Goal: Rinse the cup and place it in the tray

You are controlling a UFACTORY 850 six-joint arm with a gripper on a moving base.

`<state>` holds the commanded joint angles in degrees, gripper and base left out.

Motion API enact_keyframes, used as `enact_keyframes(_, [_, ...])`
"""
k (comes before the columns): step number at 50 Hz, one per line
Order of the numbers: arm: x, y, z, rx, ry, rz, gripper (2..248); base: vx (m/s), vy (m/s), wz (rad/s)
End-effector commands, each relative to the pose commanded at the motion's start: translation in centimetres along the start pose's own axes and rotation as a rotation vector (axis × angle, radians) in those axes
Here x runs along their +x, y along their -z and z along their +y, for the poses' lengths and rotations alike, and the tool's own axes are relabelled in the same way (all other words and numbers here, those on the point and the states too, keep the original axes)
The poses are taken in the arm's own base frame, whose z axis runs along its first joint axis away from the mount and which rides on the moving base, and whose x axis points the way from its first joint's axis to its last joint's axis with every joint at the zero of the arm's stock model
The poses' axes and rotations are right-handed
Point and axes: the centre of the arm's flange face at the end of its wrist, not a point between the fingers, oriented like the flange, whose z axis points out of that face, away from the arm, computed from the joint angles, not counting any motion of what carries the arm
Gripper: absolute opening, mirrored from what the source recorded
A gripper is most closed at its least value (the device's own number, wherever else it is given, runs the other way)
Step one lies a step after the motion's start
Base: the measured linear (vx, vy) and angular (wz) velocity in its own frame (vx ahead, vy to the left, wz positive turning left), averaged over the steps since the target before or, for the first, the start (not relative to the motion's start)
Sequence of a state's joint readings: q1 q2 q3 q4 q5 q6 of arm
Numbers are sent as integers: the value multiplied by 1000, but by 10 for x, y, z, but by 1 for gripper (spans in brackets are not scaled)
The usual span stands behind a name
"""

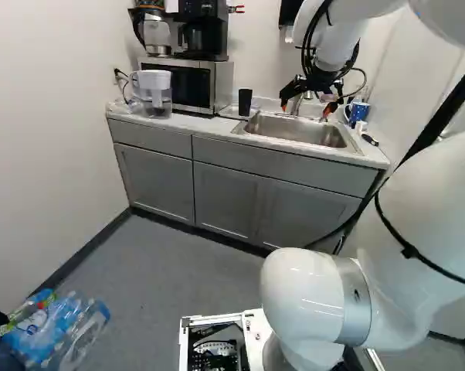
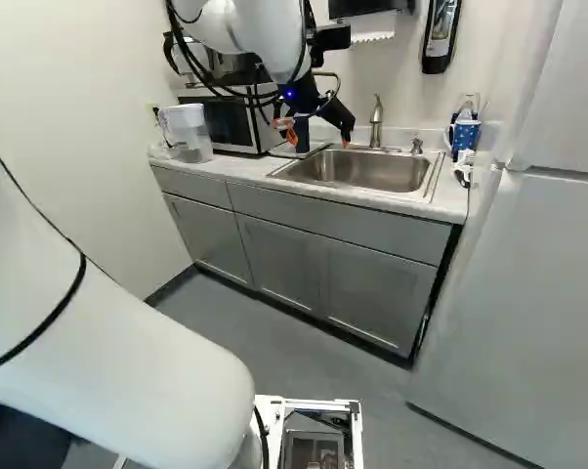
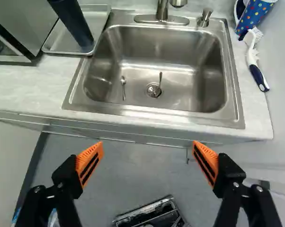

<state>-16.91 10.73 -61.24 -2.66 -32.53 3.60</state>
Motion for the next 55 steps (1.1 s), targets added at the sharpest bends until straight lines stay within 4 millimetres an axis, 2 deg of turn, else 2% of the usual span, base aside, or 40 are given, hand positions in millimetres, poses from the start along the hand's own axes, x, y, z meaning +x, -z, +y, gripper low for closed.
enact_keyframes(22, [0, 0, 0, 0, 0, 0, 247, -92, 59, -127])
enact_keyframes(55, [0, 0, 0, 0, 0, 0, 247, 0, -1, 1])
